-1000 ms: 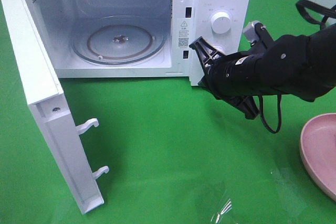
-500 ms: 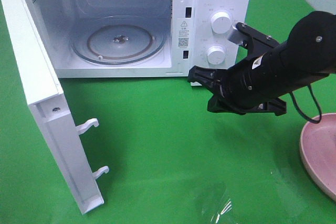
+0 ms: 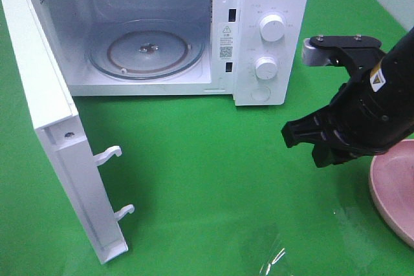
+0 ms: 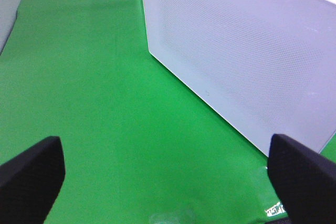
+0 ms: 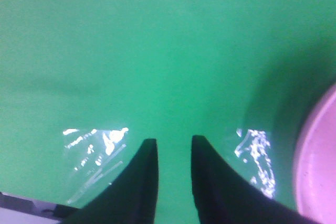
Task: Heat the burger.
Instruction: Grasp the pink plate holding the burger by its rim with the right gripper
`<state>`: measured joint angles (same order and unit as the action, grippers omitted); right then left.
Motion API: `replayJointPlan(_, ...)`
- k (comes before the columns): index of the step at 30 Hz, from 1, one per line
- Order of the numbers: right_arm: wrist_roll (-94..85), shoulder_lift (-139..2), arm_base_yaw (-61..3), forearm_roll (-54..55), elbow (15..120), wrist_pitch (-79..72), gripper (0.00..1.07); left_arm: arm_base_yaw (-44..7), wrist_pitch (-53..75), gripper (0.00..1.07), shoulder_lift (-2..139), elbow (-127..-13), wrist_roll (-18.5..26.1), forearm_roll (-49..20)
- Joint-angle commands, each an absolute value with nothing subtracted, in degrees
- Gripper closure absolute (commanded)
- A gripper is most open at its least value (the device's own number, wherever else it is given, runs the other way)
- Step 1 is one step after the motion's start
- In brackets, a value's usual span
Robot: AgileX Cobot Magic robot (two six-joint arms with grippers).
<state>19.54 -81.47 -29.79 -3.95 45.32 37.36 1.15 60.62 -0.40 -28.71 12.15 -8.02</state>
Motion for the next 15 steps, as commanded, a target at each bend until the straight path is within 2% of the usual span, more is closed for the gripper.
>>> replayJointPlan(1, 16.9, -79.4, -29.6, -7.4, 45.6, 43.0, 0.64, 0.8, 59.9, 0.09, -1.4, -28.6, 12.1, -8.3)
replayJointPlan(4, 16.1, -79.0, -29.6, -7.7, 45.6, 43.9, 0.58, 0.8, 59.9, 0.09, -1.4, -28.6, 12.1, -8.3)
replayJointPlan(5, 15.0, -78.1, -29.6, -8.5, 45.6, 45.2, 0.43, 0.8, 59.9, 0.09, -1.4, -28.6, 12.1, -8.3)
replayJointPlan(6, 15.0, -78.1, -29.6, -8.5, 45.6, 45.2, 0.43, 0.8, 59.9, 0.09, -1.4, -28.6, 12.1, -8.3)
replayJointPlan(8, 14.8, -76.9, -29.6, -11.3, 45.6, 47.1, 0.18, 0.8, 59.9, 0.09, -1.4, -28.6, 12.1, -8.3)
replayJointPlan(9, 14.8, -76.9, -29.6, -11.3, 45.6, 47.1, 0.18, 0.8, 59.9, 0.09, -1.4, -28.6, 12.1, -8.3)
replayJointPlan(10, 14.8, -76.8, -29.6, -12.8, 45.6, 48.5, 0.12, 0.8, 59.9, 0.09, -1.4, -28.6, 12.1, -8.3)
replayJointPlan(15, 15.1, -76.8, -28.9, -13.2, 45.5, 50.6, 0.12, 0.8, 59.9, 0.09, -1.4, -28.6, 12.1, -8.3)
